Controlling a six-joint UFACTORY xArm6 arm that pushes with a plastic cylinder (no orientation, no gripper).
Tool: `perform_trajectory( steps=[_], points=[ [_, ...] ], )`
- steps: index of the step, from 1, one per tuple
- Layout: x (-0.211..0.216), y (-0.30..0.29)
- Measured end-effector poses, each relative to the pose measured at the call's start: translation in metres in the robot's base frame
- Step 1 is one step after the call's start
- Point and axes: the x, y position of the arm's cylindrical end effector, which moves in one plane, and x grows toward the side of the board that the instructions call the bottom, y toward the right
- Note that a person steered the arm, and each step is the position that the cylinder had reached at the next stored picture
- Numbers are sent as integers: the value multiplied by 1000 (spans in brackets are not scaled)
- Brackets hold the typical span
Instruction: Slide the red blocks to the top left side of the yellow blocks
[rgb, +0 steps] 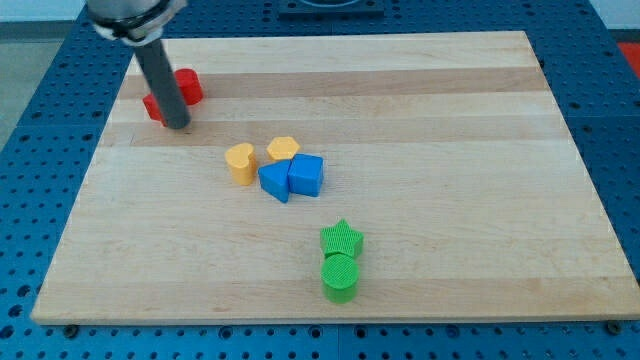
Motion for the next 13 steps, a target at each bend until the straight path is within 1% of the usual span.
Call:
perform_trajectory(
  steps=[1, 2, 3, 4, 5, 8, 9, 10, 12, 13],
  points=[
    [-7, 11],
    [20, -2],
    [74, -26],
    [93, -56],
    [40, -56],
    [-17, -12],
    [-17, -11],
    [-17, -23],
    [-2, -64],
    [-2, -64]
  ],
)
